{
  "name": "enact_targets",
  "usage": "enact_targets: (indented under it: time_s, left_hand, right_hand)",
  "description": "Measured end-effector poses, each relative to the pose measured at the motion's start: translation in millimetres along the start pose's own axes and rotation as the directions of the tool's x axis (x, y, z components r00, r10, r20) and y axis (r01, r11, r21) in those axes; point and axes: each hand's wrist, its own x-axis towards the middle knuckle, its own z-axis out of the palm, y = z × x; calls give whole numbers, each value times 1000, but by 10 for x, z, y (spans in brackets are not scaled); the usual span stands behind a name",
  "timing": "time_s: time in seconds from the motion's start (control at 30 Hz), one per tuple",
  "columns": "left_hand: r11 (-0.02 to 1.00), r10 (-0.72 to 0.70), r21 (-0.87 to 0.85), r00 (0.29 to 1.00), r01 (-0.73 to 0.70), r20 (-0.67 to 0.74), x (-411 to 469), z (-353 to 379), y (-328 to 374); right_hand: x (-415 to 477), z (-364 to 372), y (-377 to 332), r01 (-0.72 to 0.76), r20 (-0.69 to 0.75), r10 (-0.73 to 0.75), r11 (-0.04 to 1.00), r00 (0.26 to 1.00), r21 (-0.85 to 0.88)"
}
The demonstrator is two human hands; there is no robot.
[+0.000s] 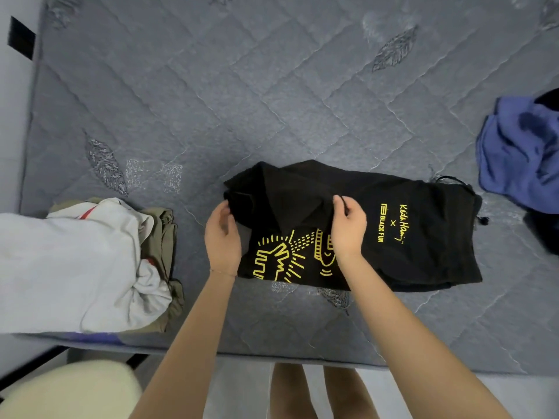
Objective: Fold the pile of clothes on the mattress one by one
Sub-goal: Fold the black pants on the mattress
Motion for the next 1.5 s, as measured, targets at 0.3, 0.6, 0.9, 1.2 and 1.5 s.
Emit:
enact_targets:
  time_s: [0.3,0.6,0.9,1.2,1.5]
  left_hand:
    - [893,-410,260,902,368,132,-66,191,-340]
    - [879,-477,124,841,461,257,-38,254,-307]
    - [992,-127,26,985,125,113,-101,56,-430]
    - [969,-248,9,969,247,15,-179,5,-612]
    - [961,-153,236,988,145,16,-107,44,-633]
  right_hand:
    - [38,41,102,-172,10,173,984,985,-42]
    - [66,400,-233,534,498,-318,753,807,-385]
    - [186,675,-150,578,602,-134,498,787,-646]
    - [454,358,-282,75,-92,-86,990,992,-122]
    - [294,911,-387,784,716,-470,596,517,-175]
